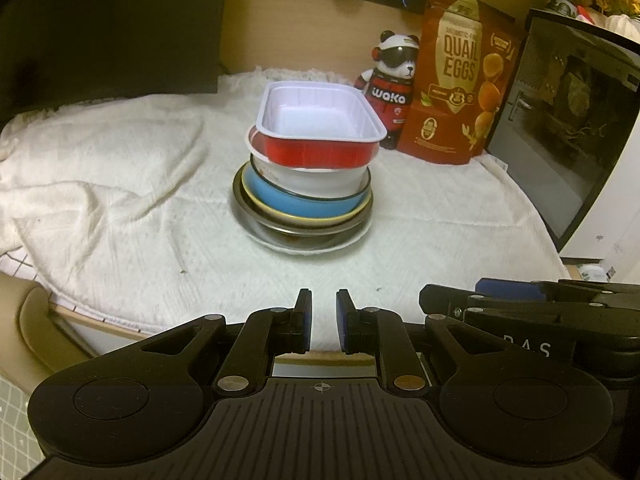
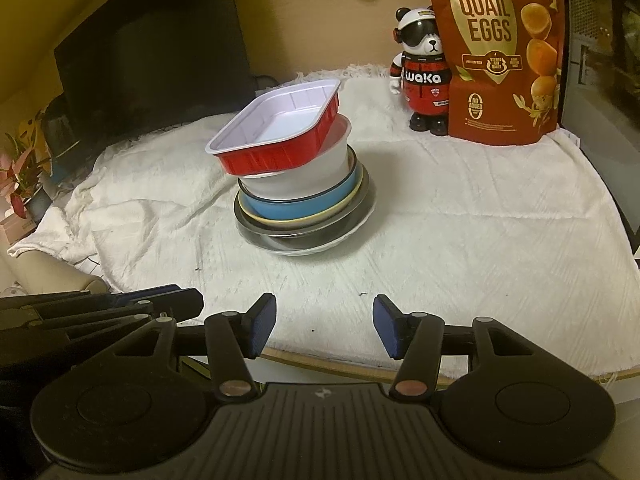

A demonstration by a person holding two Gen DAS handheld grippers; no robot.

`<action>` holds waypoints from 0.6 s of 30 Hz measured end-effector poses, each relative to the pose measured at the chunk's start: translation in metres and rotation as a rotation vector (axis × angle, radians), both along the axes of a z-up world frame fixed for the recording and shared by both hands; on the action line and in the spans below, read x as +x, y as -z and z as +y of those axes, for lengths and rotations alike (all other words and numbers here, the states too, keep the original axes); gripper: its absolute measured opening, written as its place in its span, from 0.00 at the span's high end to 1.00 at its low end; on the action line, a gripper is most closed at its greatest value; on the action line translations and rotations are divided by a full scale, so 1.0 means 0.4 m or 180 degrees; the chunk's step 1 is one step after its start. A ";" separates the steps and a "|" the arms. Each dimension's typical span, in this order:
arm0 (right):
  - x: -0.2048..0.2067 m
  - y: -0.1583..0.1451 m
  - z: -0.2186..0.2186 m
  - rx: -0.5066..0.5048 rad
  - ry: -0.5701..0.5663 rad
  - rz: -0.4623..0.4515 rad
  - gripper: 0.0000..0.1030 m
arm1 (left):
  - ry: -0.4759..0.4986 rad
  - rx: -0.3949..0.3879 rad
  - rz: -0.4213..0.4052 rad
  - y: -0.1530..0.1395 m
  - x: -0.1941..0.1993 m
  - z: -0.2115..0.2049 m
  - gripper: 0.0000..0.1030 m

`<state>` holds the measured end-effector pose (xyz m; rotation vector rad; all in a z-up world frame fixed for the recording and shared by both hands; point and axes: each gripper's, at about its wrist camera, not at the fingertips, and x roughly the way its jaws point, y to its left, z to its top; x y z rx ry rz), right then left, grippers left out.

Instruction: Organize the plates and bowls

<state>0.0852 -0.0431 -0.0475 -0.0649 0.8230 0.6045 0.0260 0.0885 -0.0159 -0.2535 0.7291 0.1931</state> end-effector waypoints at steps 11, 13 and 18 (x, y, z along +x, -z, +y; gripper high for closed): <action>0.007 0.000 0.001 -0.0007 -0.0005 0.0010 0.47 | 0.0004 -0.0005 -0.0013 -0.003 0.003 -0.006 0.84; 0.010 0.000 0.001 -0.0007 -0.0009 0.0009 0.47 | 0.0001 -0.0008 -0.0017 -0.004 0.004 -0.008 0.84; 0.015 0.001 0.001 -0.0007 -0.0015 0.0021 0.47 | 0.0001 -0.0012 -0.0004 -0.004 0.010 -0.012 0.84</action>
